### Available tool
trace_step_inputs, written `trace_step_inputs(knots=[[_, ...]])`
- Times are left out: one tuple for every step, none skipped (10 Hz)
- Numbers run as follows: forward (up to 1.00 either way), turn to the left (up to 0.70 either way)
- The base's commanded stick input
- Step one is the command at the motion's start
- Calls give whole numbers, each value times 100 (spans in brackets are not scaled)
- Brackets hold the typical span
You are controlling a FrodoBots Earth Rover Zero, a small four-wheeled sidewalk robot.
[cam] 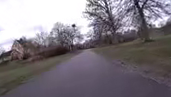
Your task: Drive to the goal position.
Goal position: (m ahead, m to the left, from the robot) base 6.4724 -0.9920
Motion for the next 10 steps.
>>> trace_step_inputs(knots=[[100,0],[100,0],[100,0],[100,0],[100,0],[100,0],[100,0],[100,0],[100,0],[100,0]])
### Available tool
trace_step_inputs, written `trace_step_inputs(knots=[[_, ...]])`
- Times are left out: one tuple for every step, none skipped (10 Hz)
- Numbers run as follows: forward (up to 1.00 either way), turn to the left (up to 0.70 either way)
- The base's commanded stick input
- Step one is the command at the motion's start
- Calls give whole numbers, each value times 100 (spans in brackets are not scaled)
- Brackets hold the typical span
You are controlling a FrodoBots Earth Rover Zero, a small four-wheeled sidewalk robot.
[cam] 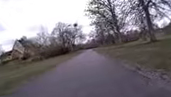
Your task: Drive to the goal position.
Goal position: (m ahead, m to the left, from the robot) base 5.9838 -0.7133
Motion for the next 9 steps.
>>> trace_step_inputs(knots=[[100,0],[100,0],[100,0],[100,0],[100,0],[100,0],[100,0],[100,0],[100,0]])
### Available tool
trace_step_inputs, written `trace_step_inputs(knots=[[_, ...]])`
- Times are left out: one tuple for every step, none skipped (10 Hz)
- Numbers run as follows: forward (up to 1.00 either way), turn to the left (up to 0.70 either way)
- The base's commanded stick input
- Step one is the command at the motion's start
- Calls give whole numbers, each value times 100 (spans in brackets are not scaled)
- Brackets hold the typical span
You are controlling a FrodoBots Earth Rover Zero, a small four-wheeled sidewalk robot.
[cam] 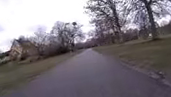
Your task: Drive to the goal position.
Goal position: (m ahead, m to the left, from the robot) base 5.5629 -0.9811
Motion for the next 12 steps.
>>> trace_step_inputs(knots=[[100,0],[100,0],[100,0],[100,0],[100,0],[100,0],[100,0],[100,0],[100,0],[100,0],[100,0],[100,0]])
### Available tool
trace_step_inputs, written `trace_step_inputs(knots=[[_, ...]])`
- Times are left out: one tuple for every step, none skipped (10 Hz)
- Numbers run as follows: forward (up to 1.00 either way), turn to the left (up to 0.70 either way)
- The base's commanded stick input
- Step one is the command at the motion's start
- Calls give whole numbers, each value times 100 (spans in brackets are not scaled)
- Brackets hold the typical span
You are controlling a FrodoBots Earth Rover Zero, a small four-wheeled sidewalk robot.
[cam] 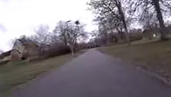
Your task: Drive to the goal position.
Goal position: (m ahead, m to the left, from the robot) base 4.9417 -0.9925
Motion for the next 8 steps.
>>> trace_step_inputs(knots=[[100,0],[100,0],[100,0],[100,0],[100,0],[100,0],[100,0],[100,0]])
